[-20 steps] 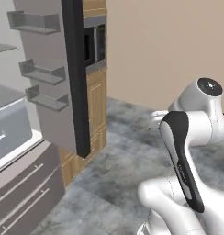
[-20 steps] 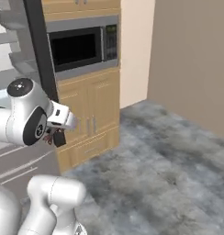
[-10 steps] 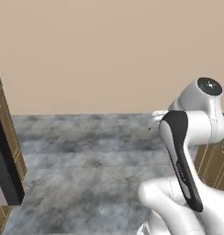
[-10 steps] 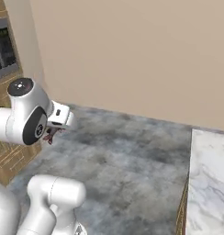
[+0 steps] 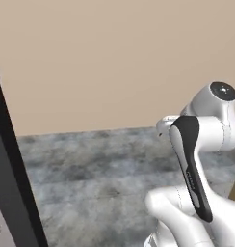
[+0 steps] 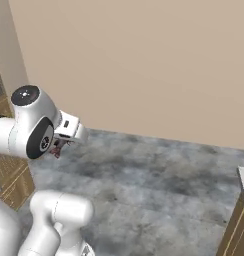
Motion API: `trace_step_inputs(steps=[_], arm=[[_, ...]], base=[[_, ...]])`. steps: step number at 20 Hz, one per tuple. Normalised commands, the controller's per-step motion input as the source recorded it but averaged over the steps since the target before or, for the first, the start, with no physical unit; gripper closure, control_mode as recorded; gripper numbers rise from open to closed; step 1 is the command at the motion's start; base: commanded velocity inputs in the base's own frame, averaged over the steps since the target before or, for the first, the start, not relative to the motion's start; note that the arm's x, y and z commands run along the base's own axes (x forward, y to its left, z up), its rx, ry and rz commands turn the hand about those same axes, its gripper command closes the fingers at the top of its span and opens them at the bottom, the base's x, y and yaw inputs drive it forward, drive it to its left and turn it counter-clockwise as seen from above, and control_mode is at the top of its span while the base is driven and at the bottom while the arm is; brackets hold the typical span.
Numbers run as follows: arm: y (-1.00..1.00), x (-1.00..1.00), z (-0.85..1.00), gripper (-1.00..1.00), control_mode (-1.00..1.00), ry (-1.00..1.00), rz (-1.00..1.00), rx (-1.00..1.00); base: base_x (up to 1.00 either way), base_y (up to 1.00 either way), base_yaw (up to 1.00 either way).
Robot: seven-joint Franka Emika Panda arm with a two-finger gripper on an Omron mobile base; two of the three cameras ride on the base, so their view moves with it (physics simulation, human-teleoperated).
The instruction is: Gather the mushroom and bell pepper from the fridge and place them on a tray on the dining counter. Then gather the fishs from the fridge and place them on the other tray.
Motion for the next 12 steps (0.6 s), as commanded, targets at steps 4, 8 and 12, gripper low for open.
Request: trace_step_inputs(steps=[4, 8, 12], arm=[[0.00, 0.00, 0.00, 1.00, 1.00, 0.00, 0.00, 0.00], [0.00, 0.00, 0.00, 1.00, 1.00, 0.00, 0.00, 0.00], [0.00, 0.00, 0.00, 1.00, 1.00, 0.00, 0.00, 0.00]], base=[[1.00, 0.07, -0.08], [1.00, 0.00, -0.17], [0.99, 0.04, -0.36]])
